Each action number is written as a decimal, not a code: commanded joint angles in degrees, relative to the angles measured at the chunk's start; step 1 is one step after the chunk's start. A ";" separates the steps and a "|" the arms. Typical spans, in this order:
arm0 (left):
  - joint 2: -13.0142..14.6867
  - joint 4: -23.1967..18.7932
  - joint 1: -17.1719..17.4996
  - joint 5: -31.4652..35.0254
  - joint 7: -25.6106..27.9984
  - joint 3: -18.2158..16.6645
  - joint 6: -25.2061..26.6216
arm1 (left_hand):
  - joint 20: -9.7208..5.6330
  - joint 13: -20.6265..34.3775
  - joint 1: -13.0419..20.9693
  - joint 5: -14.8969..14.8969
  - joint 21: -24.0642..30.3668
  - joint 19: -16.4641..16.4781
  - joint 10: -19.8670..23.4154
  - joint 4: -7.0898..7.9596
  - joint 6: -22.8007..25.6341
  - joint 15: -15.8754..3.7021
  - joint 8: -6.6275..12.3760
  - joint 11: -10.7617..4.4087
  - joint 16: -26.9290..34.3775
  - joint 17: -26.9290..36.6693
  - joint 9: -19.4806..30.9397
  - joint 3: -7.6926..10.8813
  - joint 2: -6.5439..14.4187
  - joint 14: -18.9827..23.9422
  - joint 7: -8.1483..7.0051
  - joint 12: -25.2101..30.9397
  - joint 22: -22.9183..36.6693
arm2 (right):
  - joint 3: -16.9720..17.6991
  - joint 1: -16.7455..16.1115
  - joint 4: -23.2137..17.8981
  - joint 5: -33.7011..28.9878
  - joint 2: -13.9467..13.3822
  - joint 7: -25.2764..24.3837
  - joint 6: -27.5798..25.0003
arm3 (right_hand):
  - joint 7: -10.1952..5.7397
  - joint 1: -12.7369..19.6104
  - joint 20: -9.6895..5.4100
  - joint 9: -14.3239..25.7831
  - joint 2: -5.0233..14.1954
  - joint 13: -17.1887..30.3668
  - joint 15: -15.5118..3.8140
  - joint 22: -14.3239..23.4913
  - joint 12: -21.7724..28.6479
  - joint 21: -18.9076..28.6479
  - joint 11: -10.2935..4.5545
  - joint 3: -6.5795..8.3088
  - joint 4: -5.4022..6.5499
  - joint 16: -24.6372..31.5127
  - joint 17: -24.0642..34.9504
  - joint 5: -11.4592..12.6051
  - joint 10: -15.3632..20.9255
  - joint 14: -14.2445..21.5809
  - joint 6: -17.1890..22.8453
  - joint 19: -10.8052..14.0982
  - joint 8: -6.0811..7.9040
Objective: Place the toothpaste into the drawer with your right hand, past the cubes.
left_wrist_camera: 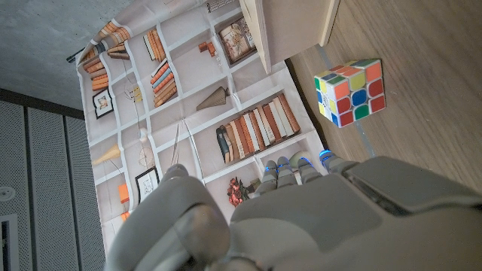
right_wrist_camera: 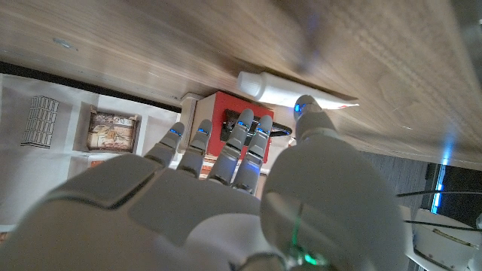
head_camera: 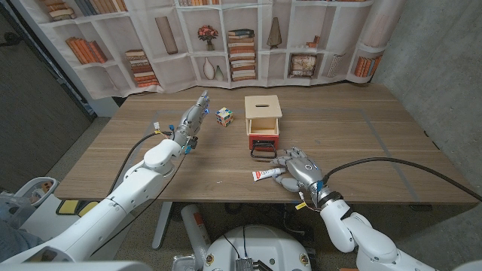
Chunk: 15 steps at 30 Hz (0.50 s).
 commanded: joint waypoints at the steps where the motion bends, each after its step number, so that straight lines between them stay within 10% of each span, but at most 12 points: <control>1: -0.22 0.29 -0.34 0.23 0.02 0.37 0.40 | 0.12 0.19 0.02 -0.11 -0.20 -2.74 -0.05 0.21 0.19 0.10 -0.16 -0.34 -0.21 0.13 0.17 -0.34 0.43 -0.55 0.03 -0.06 0.13 | -0.93 0.51 0.64 0.73 0.11 0.22 -0.77 | 0.15 0.58 -0.02 0.22 0.20 0.14 0.06 0.32 0.21 0.20 -0.17 0.36 -0.03 0.15 0.10 0.10 0.60 0.43 0.26 0.19 -0.01; 15: -0.36 0.26 -0.65 0.21 0.12 0.66 1.03 | 0.21 0.19 0.07 -0.11 -0.21 -2.86 -0.01 0.21 0.09 0.04 -0.21 -0.41 -0.21 0.13 0.17 -0.47 0.49 -0.58 0.04 -0.05 0.14 | -1.45 0.67 1.43 1.45 0.37 -0.63 -1.77 | 0.15 0.84 -0.10 0.27 0.44 0.22 -0.32 0.33 0.15 0.12 -0.28 0.59 0.03 -0.15 0.15 -0.04 1.25 0.33 1.11 0.18 0.17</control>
